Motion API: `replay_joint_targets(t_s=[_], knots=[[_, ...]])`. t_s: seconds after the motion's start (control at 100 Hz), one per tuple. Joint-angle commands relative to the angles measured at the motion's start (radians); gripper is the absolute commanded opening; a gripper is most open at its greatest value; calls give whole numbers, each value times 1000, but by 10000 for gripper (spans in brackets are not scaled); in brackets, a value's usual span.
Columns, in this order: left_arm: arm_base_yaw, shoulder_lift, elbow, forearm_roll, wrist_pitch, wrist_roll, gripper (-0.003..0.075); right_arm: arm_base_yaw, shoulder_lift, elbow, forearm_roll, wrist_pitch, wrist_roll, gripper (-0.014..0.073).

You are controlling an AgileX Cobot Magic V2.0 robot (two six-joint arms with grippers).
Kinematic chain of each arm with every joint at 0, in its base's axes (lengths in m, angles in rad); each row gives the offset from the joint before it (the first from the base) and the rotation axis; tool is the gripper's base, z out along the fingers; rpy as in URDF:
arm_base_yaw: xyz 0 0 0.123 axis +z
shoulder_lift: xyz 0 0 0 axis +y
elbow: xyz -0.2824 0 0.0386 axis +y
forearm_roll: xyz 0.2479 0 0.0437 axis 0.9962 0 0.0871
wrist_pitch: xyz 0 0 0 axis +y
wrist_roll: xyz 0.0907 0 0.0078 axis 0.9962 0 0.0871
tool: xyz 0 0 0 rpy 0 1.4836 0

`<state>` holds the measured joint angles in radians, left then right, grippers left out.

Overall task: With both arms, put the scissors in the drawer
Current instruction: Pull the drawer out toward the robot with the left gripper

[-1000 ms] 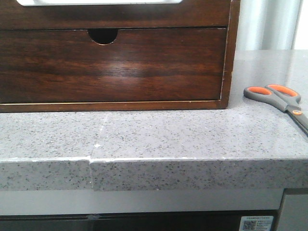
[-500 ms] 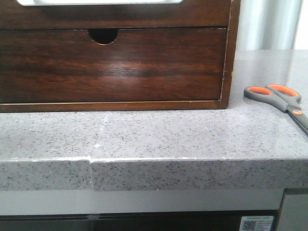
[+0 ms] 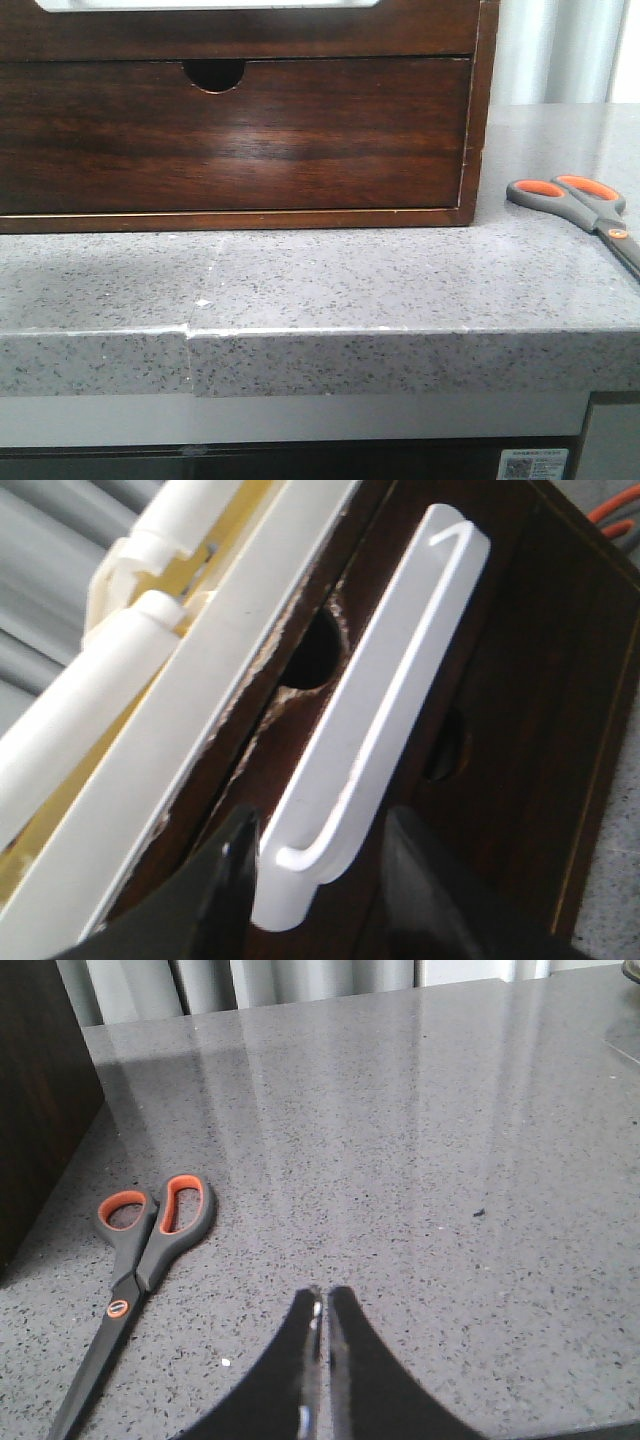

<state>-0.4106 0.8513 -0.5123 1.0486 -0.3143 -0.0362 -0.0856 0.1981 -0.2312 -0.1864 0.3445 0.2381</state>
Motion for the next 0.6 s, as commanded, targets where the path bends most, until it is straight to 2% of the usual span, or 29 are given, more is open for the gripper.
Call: replay_joint_targets(t_s=[0.0,0.25,0.59], knots=[[-30,30,-49,17,-32,-4,281,-5,20,-31,-5,-75,-5,-41],[-87,112,-109,139,41,-2,281,-5,20,-31,-5,-75,-5,-41],[-113,180,-173,171,115,-2,281,-5,20,-31,-5,-72,-5,-41]])
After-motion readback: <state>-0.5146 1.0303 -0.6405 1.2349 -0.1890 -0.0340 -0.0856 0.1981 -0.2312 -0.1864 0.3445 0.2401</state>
